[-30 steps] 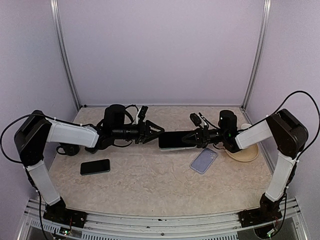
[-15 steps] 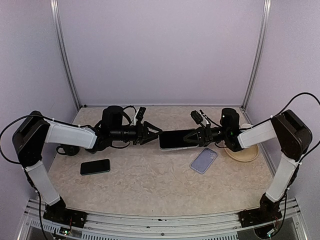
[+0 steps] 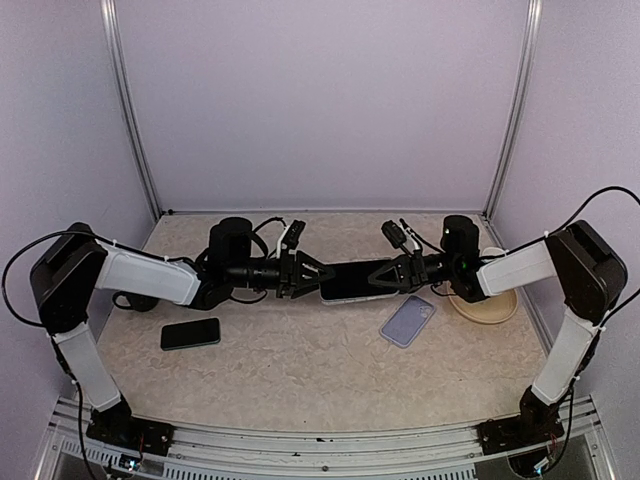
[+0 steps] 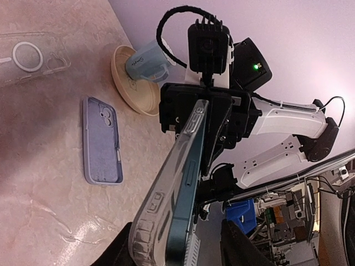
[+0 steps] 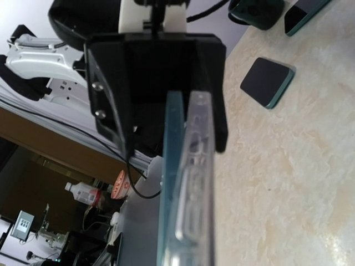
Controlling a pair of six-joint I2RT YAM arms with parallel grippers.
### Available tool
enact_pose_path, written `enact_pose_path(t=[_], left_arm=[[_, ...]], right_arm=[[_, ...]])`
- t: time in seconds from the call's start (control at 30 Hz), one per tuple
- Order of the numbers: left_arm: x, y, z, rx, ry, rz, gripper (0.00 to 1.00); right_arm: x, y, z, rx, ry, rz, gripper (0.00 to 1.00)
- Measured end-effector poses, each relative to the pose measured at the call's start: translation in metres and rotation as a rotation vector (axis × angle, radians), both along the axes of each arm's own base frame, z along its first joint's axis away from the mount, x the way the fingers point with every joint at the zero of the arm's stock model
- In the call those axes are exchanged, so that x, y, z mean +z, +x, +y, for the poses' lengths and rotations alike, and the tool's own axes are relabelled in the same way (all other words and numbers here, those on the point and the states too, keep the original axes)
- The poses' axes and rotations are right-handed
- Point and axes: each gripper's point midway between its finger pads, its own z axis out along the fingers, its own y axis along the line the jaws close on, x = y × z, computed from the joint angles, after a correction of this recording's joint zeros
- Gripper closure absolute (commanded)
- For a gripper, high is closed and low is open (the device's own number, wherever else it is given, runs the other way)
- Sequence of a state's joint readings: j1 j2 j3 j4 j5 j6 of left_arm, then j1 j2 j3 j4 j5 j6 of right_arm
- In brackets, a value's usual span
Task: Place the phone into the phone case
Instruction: Press the phone with the phone case.
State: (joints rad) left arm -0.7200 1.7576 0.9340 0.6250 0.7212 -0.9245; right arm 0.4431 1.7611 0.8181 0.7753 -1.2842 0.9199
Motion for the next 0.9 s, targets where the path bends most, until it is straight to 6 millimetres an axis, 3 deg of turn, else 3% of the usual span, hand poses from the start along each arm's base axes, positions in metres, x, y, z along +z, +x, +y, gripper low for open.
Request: enact_pose_path(t=[0.43, 0.63, 0.73, 0.9], left_arm=[[-0.0006, -0.0070, -0.0048, -0.045, -0.026, 0.025, 0.86], [0.0018, -0.0086, -0.0055, -0.057, -0.037, 0.019, 1.00], [0.0018, -0.0083, -0.0056, -0.056, -0.038, 0.021, 1.00], [-0.0002, -0.0076, -0.0058, -0.052, -0.035, 0.027, 1.00]], right_arm=[[0.0007, -0.0048, -0.0009, 0.029, 0.005, -0.006, 0.90], [0.0013, -0.0059, -0.0011, 0.037, 0.007, -0.008, 0.79], [0.0006, -0.0056, -0.0010, 0.035, 0.005, -0.007, 0.72], [0.0003, -0.0056, -0.0010, 0.035, 0.005, -0.007, 0.69]])
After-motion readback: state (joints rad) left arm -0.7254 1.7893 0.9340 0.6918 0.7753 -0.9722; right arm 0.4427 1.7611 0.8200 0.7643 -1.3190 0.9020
